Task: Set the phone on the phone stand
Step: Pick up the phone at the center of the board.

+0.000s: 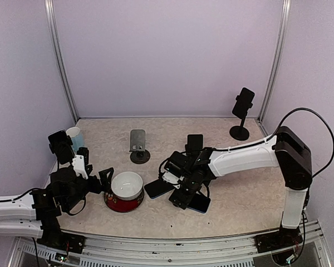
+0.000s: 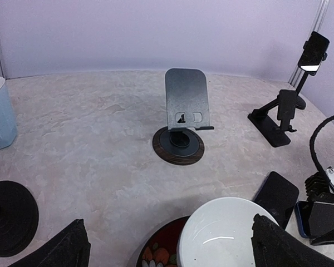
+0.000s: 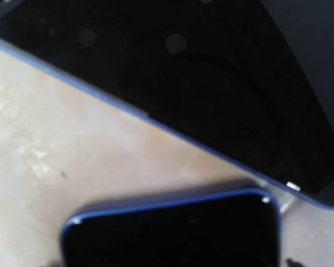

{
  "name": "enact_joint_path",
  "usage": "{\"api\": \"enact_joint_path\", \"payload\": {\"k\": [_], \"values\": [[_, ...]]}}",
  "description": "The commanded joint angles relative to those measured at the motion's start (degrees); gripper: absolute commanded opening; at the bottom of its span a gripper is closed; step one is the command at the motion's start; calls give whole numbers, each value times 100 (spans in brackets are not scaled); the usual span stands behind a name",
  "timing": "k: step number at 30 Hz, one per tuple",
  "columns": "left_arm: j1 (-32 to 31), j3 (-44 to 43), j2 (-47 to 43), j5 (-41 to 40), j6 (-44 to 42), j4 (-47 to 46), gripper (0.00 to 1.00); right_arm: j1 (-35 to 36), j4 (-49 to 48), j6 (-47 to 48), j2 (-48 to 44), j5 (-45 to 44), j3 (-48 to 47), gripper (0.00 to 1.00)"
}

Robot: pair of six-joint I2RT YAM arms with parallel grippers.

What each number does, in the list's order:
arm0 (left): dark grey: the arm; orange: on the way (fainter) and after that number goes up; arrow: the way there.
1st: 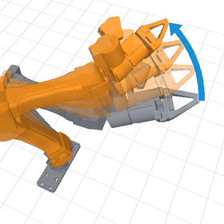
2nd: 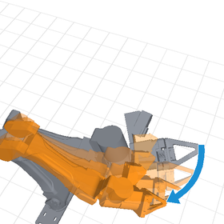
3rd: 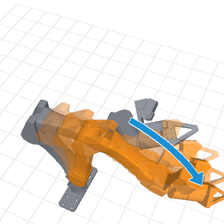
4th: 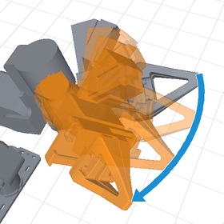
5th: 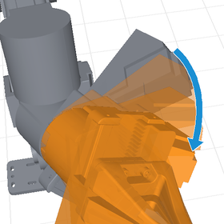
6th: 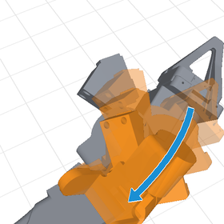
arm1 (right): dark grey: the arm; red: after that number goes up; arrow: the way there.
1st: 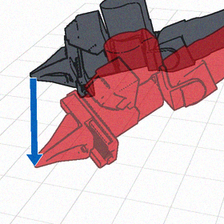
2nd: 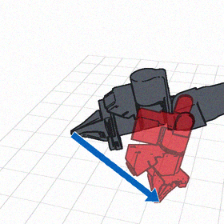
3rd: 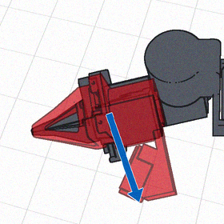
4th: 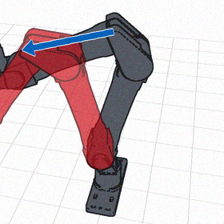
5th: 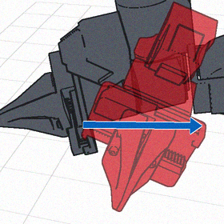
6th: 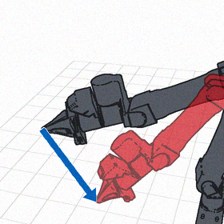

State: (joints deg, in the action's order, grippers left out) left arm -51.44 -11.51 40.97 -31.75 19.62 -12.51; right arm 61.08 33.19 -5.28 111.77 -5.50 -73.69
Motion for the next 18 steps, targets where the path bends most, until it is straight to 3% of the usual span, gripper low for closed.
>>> {"api": "enact_joint_path", "payload": {"k": [1,5,15,18], "values": [[29,44,-31,-7,-65,-142,99,66,279,34,264,-33,-96,80],[42,102,-79,-68,-42,-154,99,63,295,69,285,13,-109,77],[79,68,-62,-13,-46,-141,99,59,0,3,-233,35,50,49],[82,86,-104,-15,-42,-138,99,58,-167,-35,-533,-111,209,45]]}}
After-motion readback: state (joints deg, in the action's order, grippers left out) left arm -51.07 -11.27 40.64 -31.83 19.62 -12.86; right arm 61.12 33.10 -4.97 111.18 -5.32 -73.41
